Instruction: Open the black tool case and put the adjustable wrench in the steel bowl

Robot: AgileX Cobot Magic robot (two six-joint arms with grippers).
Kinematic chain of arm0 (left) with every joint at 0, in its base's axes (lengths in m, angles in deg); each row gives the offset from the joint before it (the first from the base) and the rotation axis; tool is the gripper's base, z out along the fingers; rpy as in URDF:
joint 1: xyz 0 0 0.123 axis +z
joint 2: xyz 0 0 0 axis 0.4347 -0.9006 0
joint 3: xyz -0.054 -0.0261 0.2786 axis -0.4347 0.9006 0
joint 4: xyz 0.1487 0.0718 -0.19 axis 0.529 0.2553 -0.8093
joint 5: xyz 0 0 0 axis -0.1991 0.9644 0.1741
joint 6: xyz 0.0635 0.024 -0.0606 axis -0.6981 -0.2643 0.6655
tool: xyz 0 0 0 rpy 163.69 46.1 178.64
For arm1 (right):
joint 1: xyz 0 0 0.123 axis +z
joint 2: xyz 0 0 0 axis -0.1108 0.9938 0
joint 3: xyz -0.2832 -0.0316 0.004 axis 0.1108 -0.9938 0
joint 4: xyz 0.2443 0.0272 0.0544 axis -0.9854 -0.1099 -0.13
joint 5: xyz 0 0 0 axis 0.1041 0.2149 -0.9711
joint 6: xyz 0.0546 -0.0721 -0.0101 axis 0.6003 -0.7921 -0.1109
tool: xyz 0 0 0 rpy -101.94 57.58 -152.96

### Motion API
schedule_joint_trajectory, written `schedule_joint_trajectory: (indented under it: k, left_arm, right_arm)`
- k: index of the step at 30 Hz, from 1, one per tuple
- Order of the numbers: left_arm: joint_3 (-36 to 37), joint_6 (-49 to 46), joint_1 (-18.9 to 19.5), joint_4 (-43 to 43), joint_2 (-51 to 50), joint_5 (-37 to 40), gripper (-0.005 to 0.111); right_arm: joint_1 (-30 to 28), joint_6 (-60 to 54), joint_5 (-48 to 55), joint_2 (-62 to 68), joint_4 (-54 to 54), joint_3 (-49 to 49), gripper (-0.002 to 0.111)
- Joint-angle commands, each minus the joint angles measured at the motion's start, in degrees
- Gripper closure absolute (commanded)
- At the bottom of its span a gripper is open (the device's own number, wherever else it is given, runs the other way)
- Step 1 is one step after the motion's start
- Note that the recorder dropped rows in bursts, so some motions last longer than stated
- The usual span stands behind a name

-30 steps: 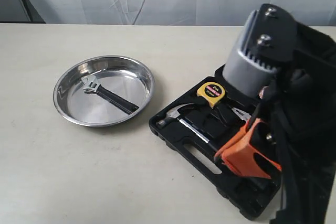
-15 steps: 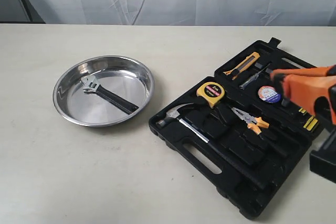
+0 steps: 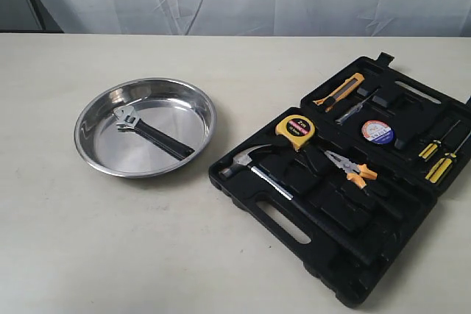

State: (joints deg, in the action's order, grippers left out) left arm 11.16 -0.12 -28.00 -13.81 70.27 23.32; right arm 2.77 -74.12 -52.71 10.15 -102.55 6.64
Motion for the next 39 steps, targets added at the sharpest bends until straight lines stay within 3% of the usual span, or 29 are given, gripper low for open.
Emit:
schedule_joint_trajectory:
  k: [1, 5, 8, 13, 39]
  left_arm:
    - [-0.12, 0.04, -0.21, 0.35, -0.20, -0.24, 0.106]
    - [-0.12, 0.04, -0.21, 0.22, -0.20, -0.23, 0.106]
    - [-0.12, 0.64, -0.21, -4.94, -0.20, 0.56, 0.106]
    - [-0.12, 0.41, -0.21, -1.19, -0.20, 3.12, 0.106]
    - [-0.12, -0.44, -0.21, -1.17, -0.20, 3.22, 0.106]
  right_arm:
    - [-1.13, -0.30, -0.62, -2.70, -0.27, -2.13, 0.109]
    - [-1.13, -0.19, 0.12, -2.72, -0.27, -2.13, 0.109]
    - [-1.13, -0.19, 0.12, -2.72, -0.27, -2.13, 0.109]
    - [-1.13, -0.20, 0.66, -2.72, -0.27, -2.13, 0.109]
    - [-1.13, -0.20, 0.66, -2.72, -0.27, -2.13, 0.109]
